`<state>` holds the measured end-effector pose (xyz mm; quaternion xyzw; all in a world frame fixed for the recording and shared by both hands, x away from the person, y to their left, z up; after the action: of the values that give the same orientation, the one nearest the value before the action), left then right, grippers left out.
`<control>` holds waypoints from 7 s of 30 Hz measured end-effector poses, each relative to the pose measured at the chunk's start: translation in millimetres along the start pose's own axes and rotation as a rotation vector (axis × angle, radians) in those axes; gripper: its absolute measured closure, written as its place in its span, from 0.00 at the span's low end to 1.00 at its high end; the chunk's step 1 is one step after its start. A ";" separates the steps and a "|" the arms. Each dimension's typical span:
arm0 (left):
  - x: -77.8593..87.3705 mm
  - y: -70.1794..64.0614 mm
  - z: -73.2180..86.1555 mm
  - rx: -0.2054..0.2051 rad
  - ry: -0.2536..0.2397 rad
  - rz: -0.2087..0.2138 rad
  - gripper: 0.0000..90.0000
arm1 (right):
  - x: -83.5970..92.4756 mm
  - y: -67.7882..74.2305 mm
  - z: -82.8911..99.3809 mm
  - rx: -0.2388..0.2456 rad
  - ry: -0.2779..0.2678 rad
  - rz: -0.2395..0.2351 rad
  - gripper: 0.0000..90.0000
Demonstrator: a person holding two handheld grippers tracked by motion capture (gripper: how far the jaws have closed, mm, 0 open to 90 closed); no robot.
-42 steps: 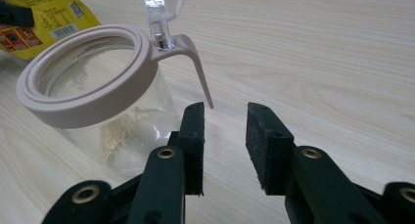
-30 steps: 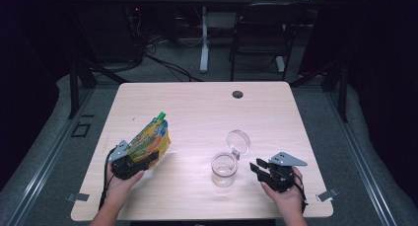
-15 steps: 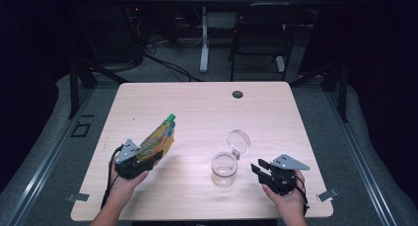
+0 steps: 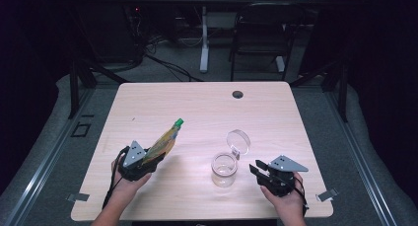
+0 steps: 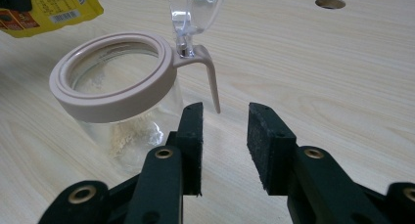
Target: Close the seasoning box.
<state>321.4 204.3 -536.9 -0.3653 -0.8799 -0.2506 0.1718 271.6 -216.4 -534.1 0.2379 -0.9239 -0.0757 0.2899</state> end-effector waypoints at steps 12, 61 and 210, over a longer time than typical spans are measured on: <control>2.3 -10.4 -6.6 -0.101 0.047 -0.050 0.68 | 3.5 19.2 -3.2 0.093 -0.024 -0.010 0.75; -7.1 -46.4 -22.8 -0.402 0.179 -0.144 0.68 | 0.2 29.5 -1.1 0.079 -0.020 -0.063 0.76; -17.6 -76.8 -68.6 -0.968 0.374 -0.350 0.68 | -19.8 87.8 -19.0 0.233 -0.047 -0.155 0.79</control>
<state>285.4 108.9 -513.7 -0.2001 -0.6661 -0.7124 0.0935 261.9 -130.0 -504.0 0.3388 -0.9118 0.0042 0.2318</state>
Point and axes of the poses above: each handheld gripper's, and its own axes: x roughly backward along the jaws, z roughly out of its underside, y roughly to its left, the point moved 1 cm from there along -x, roughly forward along the jaws, and after that the axes turned 14 degrees about -x, right-handed, at the moved point
